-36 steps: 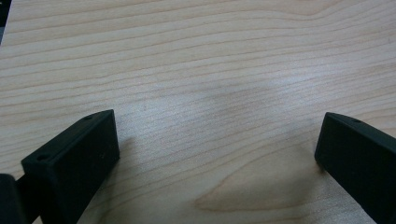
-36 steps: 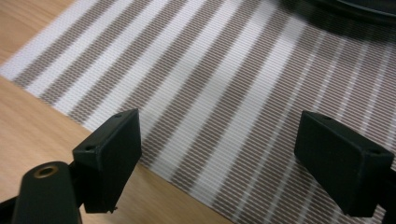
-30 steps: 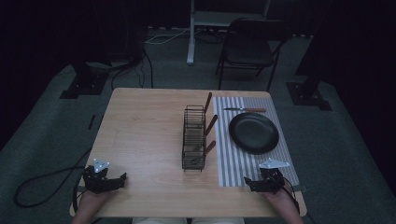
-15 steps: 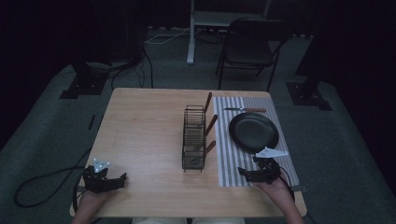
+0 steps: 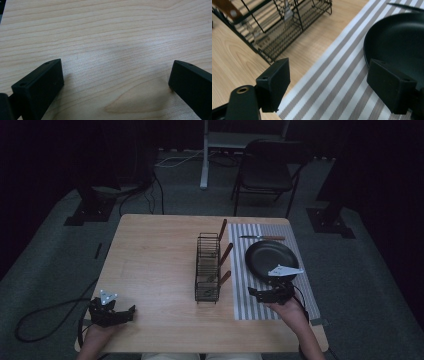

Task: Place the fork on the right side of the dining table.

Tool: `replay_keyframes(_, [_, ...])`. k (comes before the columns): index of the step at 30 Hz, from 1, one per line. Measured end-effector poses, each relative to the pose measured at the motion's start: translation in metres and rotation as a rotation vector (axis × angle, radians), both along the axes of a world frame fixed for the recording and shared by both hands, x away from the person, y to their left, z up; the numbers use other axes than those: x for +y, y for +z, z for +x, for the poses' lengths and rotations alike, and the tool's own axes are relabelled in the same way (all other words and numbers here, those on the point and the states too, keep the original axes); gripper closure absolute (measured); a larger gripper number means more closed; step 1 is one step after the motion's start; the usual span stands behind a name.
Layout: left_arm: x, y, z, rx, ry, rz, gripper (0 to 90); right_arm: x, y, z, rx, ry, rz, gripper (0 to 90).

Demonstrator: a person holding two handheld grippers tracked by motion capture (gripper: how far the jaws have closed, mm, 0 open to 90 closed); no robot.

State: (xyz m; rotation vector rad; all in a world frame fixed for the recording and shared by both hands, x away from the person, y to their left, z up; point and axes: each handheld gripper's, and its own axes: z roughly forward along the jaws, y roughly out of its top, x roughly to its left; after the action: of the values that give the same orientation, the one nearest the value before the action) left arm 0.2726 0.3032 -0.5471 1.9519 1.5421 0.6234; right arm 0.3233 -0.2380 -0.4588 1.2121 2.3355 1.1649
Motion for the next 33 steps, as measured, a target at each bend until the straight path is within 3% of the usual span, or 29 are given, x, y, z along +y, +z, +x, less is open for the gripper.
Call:
replay_keyframes(15, [0.000, 0.000, 0.000, 0.000, 0.001, -0.001, 0.0, 0.018, 0.033, 0.021, -0.054, 0.011, 0.027, 18.7])
replay_keyframes(33, [0.000, 0.000, 0.000, -0.001, -0.001, 0.001, 0.0, 0.062, 0.065, 0.040, -0.092, 0.045, 0.040, 23.0])
